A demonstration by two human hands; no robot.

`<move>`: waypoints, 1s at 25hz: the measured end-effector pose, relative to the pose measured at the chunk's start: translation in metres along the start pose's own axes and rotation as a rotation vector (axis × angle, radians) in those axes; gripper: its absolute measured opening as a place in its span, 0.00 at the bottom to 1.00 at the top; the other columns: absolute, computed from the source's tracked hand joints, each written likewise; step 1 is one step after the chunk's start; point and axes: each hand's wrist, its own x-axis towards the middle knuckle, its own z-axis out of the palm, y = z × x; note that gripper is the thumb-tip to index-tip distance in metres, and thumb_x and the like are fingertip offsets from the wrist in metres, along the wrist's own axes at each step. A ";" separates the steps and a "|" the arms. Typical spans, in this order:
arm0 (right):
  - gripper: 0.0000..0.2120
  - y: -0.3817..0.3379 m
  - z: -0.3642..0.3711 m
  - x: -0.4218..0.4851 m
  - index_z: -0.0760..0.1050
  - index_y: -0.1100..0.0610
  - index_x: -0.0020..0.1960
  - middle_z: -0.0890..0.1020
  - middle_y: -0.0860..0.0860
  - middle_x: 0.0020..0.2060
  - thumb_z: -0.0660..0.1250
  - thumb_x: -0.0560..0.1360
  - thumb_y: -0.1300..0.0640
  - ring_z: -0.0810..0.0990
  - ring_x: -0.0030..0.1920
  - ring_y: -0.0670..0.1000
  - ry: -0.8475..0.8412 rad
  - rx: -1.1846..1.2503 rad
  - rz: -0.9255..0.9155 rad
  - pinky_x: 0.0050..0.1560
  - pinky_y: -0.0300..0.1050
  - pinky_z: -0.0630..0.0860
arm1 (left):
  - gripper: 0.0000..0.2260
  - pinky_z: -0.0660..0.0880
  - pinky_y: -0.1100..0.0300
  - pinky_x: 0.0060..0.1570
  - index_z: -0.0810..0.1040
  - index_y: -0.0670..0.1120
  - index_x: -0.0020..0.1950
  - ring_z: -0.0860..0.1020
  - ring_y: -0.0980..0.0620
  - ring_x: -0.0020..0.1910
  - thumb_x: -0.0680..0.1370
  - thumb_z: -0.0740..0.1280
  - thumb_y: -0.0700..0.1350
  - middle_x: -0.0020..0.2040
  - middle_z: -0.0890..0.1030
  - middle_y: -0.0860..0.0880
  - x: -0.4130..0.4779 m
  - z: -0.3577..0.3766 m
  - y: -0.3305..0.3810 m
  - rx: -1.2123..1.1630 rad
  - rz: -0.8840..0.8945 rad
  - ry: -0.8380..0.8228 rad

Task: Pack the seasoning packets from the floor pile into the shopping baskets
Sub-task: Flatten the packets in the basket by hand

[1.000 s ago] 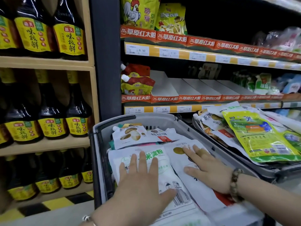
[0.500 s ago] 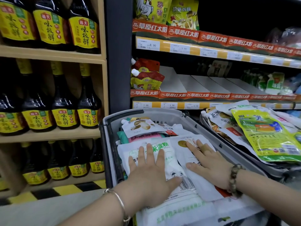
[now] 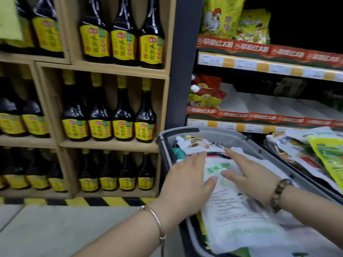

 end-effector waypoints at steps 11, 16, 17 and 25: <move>0.33 -0.283 0.071 0.070 0.55 0.47 0.74 0.66 0.50 0.71 0.61 0.73 0.38 0.68 0.68 0.52 -0.130 -0.285 -0.548 0.63 0.47 0.69 | 0.20 0.72 0.56 0.56 0.70 0.52 0.67 0.74 0.50 0.61 0.76 0.64 0.55 0.62 0.75 0.51 -0.191 -0.156 -0.206 0.114 -0.564 0.246; 0.27 -0.432 0.139 0.054 0.64 0.50 0.69 0.71 0.52 0.65 0.60 0.74 0.40 0.71 0.64 0.55 -0.215 -0.340 -0.677 0.59 0.49 0.71 | 0.19 0.72 0.54 0.57 0.70 0.51 0.65 0.74 0.47 0.63 0.75 0.65 0.54 0.63 0.76 0.48 -0.317 -0.204 -0.292 0.169 -0.837 0.216; 0.25 -0.461 0.152 0.050 0.66 0.51 0.67 0.72 0.52 0.63 0.60 0.74 0.40 0.72 0.63 0.55 -0.226 -0.341 -0.706 0.57 0.49 0.71 | 0.20 0.71 0.55 0.58 0.69 0.50 0.66 0.73 0.47 0.63 0.75 0.64 0.54 0.65 0.75 0.48 -0.343 -0.209 -0.306 0.177 -0.898 0.204; 0.26 -0.657 0.250 0.016 0.63 0.51 0.71 0.70 0.53 0.67 0.59 0.76 0.44 0.71 0.65 0.56 -0.376 -0.351 -0.853 0.61 0.51 0.71 | 0.21 0.71 0.53 0.55 0.69 0.48 0.66 0.74 0.45 0.62 0.75 0.64 0.52 0.64 0.75 0.46 -0.485 -0.211 -0.383 0.048 -1.367 0.325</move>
